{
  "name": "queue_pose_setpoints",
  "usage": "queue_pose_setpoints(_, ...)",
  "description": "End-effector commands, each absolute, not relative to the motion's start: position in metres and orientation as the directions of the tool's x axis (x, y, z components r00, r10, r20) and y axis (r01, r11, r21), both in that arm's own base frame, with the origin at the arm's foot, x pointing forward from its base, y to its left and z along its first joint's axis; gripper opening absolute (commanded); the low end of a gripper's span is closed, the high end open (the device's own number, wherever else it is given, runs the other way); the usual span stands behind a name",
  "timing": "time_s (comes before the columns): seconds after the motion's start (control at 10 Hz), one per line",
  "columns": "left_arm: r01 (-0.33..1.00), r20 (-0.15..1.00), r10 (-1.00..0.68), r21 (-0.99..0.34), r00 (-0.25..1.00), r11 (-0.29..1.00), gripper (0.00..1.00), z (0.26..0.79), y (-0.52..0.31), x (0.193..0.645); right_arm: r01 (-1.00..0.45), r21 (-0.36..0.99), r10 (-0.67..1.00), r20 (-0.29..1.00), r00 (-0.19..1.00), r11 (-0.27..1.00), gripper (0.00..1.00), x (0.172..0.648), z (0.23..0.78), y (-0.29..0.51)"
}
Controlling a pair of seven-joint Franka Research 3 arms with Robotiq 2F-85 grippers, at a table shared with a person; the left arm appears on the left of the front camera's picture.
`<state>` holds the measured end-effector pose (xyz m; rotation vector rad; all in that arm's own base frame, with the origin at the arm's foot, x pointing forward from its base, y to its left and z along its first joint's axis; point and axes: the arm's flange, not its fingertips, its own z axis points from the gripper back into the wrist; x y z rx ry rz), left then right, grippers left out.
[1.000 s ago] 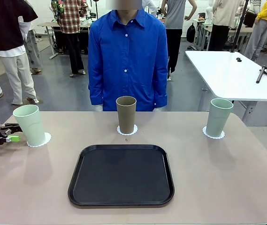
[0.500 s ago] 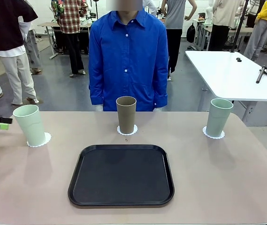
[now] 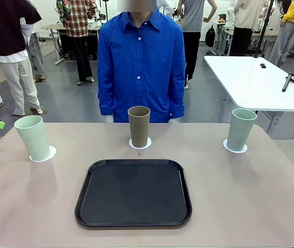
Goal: Place coasters on the table and set cups on them.
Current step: Take one Reusable plastic cup from the Flat Tray and place it on a coaster set by the human.
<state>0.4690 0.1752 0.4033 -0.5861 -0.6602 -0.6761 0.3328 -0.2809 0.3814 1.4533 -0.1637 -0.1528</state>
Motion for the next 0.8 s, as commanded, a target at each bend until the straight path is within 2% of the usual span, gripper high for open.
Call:
queue_pose_setpoints(0.0,0.701,0.623,-0.449,-0.236,0.641,0.673,1.0,0.439,0.149,0.44,0.0,0.993,-0.205,0.024,0.978,0.116,1.0,0.333,0.382,-0.281)
queue_pose_setpoints(0.2,0.666,0.536,-0.5,-0.166,0.68,0.728,1.0,0.471,0.123,0.419,0.0,0.993,-0.205,0.024,0.978,0.116,1.0,0.333,0.382,-0.281)
queue_pose_setpoints(0.4,0.649,0.438,-0.536,-0.161,0.722,0.743,1.0,0.488,0.096,0.407,0.0,0.993,-0.205,0.024,0.978,0.116,1.0,0.333,0.382,-0.281)
queue_pose_setpoints(0.7,0.627,0.36,-0.557,-0.112,0.749,0.771,1.0,0.501,0.064,0.393,0.0,0.993,-0.205,0.024,0.978,0.116,1.0,0.333,0.382,-0.281)
